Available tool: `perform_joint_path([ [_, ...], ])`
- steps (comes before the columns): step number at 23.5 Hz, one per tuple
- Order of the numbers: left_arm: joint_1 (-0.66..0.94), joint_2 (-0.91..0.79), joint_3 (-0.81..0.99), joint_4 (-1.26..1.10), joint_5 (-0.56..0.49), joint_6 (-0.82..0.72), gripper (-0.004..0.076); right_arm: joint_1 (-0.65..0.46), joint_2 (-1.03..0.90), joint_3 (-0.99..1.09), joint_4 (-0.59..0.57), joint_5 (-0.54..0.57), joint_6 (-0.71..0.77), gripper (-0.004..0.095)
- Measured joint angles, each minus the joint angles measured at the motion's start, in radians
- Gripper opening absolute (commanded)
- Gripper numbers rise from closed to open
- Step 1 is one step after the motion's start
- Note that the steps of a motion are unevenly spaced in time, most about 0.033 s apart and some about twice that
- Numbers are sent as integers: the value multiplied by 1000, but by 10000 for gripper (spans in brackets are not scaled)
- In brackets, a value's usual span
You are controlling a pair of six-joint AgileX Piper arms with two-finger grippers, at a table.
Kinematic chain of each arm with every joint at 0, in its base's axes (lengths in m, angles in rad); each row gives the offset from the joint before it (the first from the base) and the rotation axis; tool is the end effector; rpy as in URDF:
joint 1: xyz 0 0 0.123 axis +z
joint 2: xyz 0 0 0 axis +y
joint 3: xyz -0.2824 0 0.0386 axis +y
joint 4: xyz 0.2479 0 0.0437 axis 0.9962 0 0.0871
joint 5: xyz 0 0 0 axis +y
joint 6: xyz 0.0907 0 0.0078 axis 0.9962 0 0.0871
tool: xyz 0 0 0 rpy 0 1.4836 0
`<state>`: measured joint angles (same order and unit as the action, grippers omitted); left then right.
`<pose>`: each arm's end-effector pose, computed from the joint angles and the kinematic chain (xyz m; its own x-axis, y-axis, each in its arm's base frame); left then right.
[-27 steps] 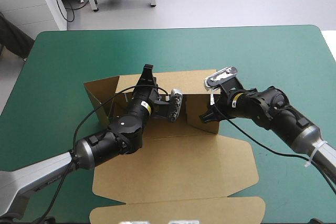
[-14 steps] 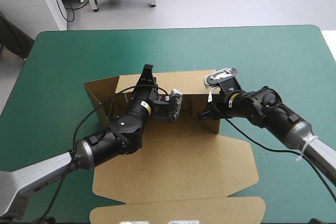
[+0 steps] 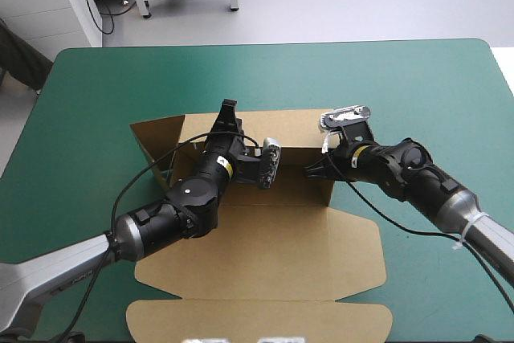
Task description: Fold the box
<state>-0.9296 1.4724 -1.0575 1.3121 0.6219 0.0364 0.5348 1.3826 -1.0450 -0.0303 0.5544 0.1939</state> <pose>0.2330 -0.2263 0.3112 0.2738 0.9615 0.0240 0.3814 -0.1314 0.9150 0.2558 0.1499 0.3011 -0.6949 -0.2172 -0.6855 -0.3893 0.9151 0.1047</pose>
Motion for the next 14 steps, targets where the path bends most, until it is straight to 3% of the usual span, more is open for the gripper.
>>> perform_joint_path([
  [3, -20, 0, 1, -8, 27, 0, 161, 0, 3, 1, -1, -8, 23, -9],
  [6, -76, -10, 4, -47, 65, 1, 338, -4, 33, 1, -11, -54, 44, -9],
  [9, -147, -13, 5, -80, 76, 2, 384, -6, 69, -8, -10, -116, 40, -9],
  [14, -241, -22, 5, -91, 145, -36, 387, -5, 86, -15, -10, -127, 38, -10],
])
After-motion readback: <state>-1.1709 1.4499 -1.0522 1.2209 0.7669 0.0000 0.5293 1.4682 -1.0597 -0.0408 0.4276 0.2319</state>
